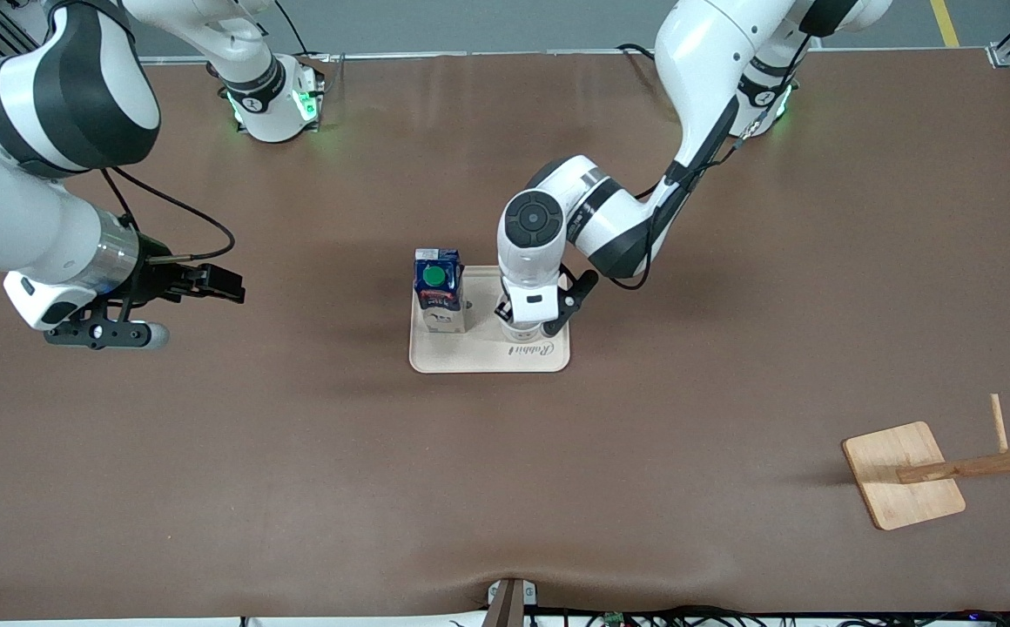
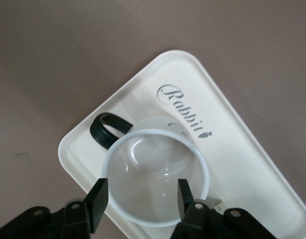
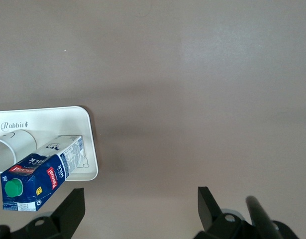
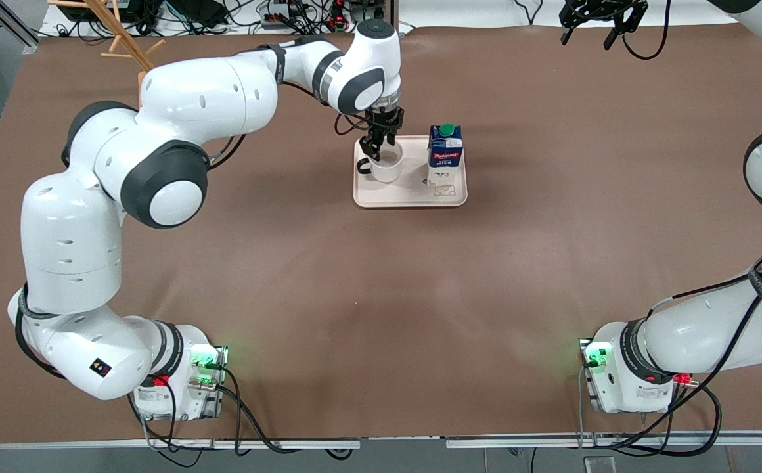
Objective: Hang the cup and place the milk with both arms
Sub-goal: 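Lower the left gripper into the mug and grip its rim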
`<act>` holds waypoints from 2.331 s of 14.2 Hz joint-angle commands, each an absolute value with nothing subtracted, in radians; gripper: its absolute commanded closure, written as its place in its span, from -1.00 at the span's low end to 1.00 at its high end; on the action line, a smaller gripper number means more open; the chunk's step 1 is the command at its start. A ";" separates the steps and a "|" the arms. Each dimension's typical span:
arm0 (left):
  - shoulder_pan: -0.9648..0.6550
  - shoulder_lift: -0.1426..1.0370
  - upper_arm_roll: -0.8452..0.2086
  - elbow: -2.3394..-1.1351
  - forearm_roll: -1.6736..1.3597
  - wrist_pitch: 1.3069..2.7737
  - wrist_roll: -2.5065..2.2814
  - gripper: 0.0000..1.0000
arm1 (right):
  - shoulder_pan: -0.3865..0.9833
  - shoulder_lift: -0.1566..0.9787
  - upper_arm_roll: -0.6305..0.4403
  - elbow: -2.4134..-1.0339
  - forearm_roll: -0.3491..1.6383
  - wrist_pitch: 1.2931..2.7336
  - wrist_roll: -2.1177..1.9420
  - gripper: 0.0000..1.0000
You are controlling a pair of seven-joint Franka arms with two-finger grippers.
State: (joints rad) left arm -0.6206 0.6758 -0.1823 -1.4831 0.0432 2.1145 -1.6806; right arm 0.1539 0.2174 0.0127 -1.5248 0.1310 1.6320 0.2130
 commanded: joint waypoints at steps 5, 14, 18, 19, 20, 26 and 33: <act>-0.626 0.670 -0.175 -1.443 0.067 2.109 -1.741 -0.29 | 0.172 0.225 0.009 -1.513 0.140 1.628 0.276 -1.00; -0.632 0.669 -0.175 -1.439 0.077 2.105 -2.003 -0.14 | 0.184 0.225 0.009 -1.513 0.140 1.628 0.282 -1.00; -0.641 0.678 -0.176 -1.443 0.113 2.105 -1.926 -0.21 | 0.186 0.225 0.009 -1.513 0.140 1.628 0.282 -1.00; -0.644 0.683 -0.178 -1.440 0.117 2.105 -1.874 -0.21 | 0.186 0.225 0.009 -1.513 0.140 1.628 0.282 -1.00; -0.653 0.687 -0.179 -1.442 0.117 2.105 -1.823 -0.22 | 0.186 0.225 0.009 -1.513 0.140 1.628 0.282 -1.00; -0.678 0.681 -0.186 -1.447 0.117 2.105 -1.357 -0.21 | 0.187 0.225 0.009 -1.513 0.140 1.628 0.282 -1.00; -0.675 0.729 -0.183 -1.443 0.185 2.227 -1.135 -0.21 | 0.192 0.225 0.009 -1.513 0.140 1.628 0.282 -1.00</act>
